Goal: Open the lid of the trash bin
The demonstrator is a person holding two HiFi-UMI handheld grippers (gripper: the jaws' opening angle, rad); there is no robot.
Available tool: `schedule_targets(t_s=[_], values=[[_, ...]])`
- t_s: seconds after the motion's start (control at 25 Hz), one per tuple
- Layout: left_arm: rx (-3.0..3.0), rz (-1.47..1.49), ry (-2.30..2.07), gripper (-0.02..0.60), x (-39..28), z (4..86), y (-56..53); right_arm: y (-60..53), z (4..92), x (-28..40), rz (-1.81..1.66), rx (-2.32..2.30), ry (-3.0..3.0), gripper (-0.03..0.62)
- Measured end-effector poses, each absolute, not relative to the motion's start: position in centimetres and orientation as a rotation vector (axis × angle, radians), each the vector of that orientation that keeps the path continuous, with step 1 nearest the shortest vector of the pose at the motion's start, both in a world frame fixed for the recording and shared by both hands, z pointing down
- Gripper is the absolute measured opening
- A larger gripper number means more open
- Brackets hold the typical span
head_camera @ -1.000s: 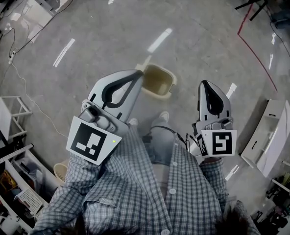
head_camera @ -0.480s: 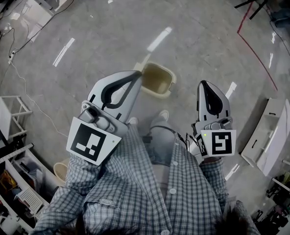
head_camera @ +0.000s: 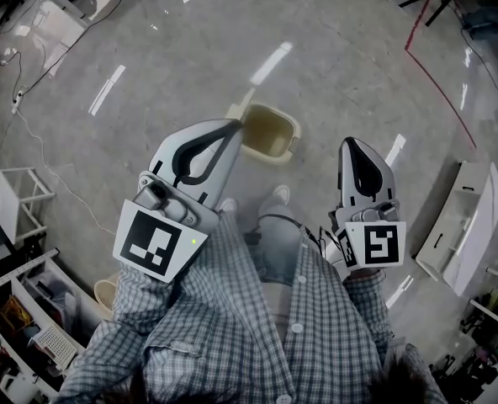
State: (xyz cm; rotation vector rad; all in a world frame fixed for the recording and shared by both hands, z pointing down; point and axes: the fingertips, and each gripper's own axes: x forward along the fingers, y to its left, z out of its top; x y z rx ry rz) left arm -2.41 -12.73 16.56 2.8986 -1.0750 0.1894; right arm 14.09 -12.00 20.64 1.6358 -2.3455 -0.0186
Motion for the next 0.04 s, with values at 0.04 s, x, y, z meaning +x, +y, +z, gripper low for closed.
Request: schedule_targets(t_s=[0.04], values=[[2.899, 0.190, -1.074, 0.005, -2.42, 16.51, -12.72, -11.96, 20.62, 14.08, -0.017, 1.636, -2.345, 0.018]])
